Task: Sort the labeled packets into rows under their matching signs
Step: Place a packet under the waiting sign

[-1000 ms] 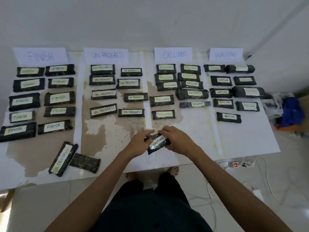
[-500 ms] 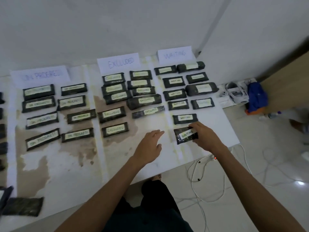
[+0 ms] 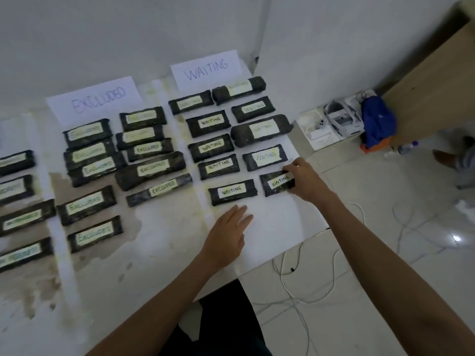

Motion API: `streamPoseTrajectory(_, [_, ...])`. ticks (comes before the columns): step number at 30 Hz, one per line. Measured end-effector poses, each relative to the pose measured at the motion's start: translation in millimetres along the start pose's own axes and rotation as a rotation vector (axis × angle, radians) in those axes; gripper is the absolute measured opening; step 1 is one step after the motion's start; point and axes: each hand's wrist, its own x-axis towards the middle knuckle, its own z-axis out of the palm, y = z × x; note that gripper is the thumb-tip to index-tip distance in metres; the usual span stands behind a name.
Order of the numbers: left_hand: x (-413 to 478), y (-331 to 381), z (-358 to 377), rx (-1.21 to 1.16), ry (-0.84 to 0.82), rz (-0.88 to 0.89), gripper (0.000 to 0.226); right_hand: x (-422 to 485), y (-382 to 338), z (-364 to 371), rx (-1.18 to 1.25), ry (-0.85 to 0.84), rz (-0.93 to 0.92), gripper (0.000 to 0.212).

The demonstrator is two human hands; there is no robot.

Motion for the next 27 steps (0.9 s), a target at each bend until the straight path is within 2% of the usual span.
streamPoseTrajectory(5, [6,-2,-1,0.023,0.017,-0.001,0.048,3,1,0,-0.03,-0.033,-0.01,0.061])
streamPoseTrajectory(9, [-1,-5,-19,-0.02,0.076,-0.011,0.048,-15,-23,-1,-0.083,0.009,0.029,0.068])
streamPoseTrajectory(11, [-14,-10,-33,-0.018,0.124,-0.018,0.047,-31,-50,1,-0.041,0.011,0.019,0.071])
streamPoseTrajectory(18, [-99,-49,-80,-0.001,0.209,-0.133,0.049,-91,-173,42,0.065,-0.102,-0.197,0.08])
streamPoseTrajectory(27, [-237,-120,-116,0.001,0.241,-0.244,0.051,-132,-319,89,0.117,-0.095,-0.384,0.077])
